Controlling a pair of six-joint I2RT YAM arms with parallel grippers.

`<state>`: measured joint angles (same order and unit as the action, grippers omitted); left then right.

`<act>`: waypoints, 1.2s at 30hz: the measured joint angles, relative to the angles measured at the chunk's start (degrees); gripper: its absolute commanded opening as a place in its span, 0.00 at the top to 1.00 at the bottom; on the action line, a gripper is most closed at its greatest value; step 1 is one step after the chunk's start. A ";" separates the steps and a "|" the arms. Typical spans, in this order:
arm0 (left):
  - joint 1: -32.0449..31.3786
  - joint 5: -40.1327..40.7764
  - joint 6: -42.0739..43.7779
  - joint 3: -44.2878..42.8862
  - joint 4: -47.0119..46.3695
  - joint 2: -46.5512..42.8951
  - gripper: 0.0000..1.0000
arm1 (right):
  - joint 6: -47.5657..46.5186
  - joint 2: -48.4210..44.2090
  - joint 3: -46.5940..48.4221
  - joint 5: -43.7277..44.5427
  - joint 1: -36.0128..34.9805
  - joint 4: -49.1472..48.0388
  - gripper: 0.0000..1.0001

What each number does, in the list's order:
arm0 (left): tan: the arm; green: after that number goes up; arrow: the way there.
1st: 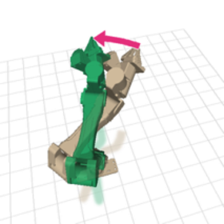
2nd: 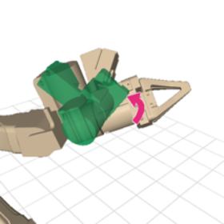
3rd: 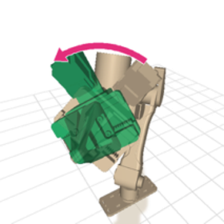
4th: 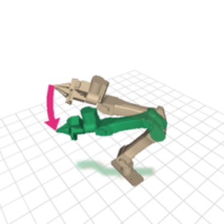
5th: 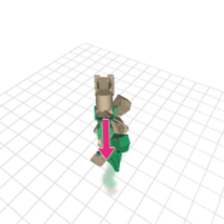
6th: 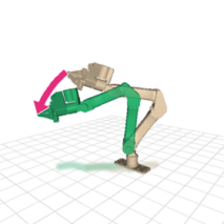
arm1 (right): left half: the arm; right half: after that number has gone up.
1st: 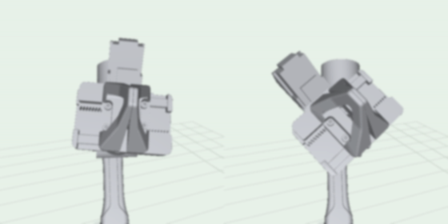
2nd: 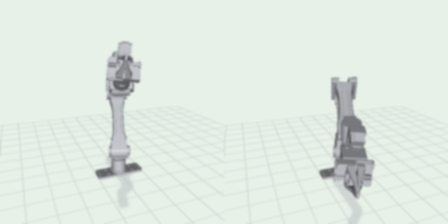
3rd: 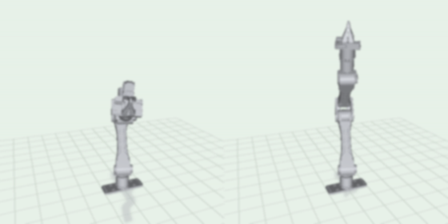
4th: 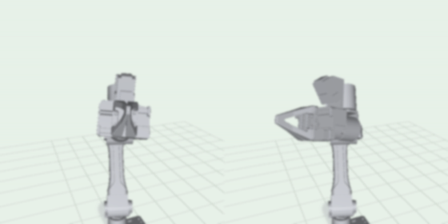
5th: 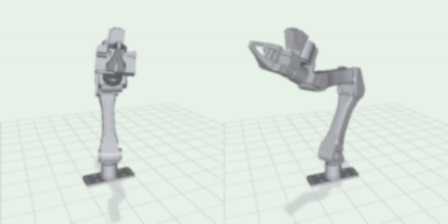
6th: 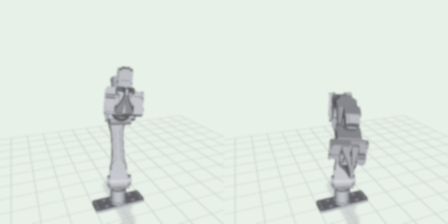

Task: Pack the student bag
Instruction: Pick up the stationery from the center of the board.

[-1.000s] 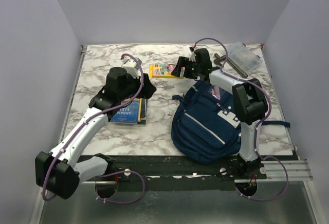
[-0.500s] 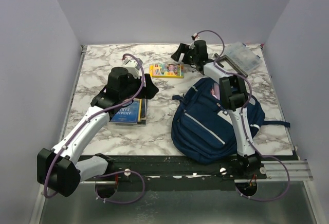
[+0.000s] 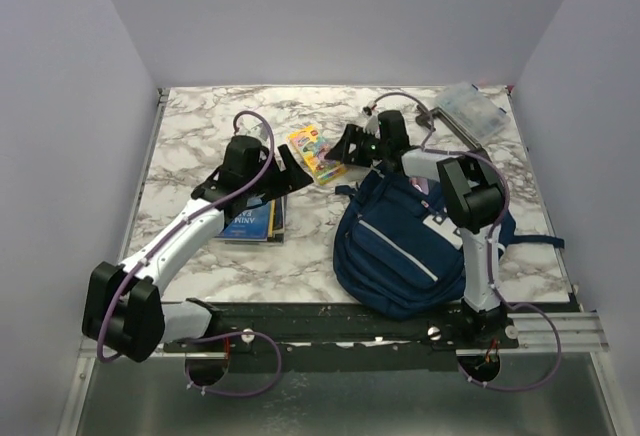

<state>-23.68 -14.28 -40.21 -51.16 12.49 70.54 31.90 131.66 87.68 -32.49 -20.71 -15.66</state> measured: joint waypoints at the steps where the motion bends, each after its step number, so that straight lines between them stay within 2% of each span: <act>1: 0.00 0.22 -1.53 0.11 0.04 0.63 0.23 | 0.81 -3.17 -5.01 -0.39 -0.63 -0.66 0.18; 4: 0.00 1.49 -5.95 -0.55 0.66 4.66 0.24 | 3.30 -12.11 -18.47 -0.31 -2.49 -2.25 0.17; 6: 0.00 2.67 -8.24 -2.67 1.49 9.33 0.24 | 4.15 -15.37 -22.12 0.24 -3.41 -2.05 0.16; 11: -0.39 5.75 -9.94 -11.89 4.79 20.39 0.24 | 5.16 -17.68 -20.92 4.85 -3.06 -0.13 0.16; 16: -2.40 12.83 -8.85 -25.92 10.08 31.30 0.24 | 5.73 -17.40 -16.11 9.44 -2.80 2.86 0.30; 19: -3.80 17.57 -8.79 -31.71 12.20 36.39 0.23 | 6.10 -16.44 -14.36 10.36 -2.62 3.19 0.31; 26: -4.55 21.97 -12.94 -32.44 17.14 40.15 0.19 | 7.23 -14.95 -16.17 10.40 -2.62 3.39 0.41; 31: -4.17 20.79 -15.23 -35.15 17.68 44.41 0.21 | 7.45 -13.94 -16.79 10.21 -2.64 3.21 0.47; 36: -4.02 18.14 -16.55 -35.74 17.57 46.82 0.24 | 6.75 -11.72 -16.48 10.12 -3.04 3.28 0.57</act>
<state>-27.70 3.86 -56.75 -86.89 30.06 117.36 38.65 119.94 71.20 -22.37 -23.75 -12.38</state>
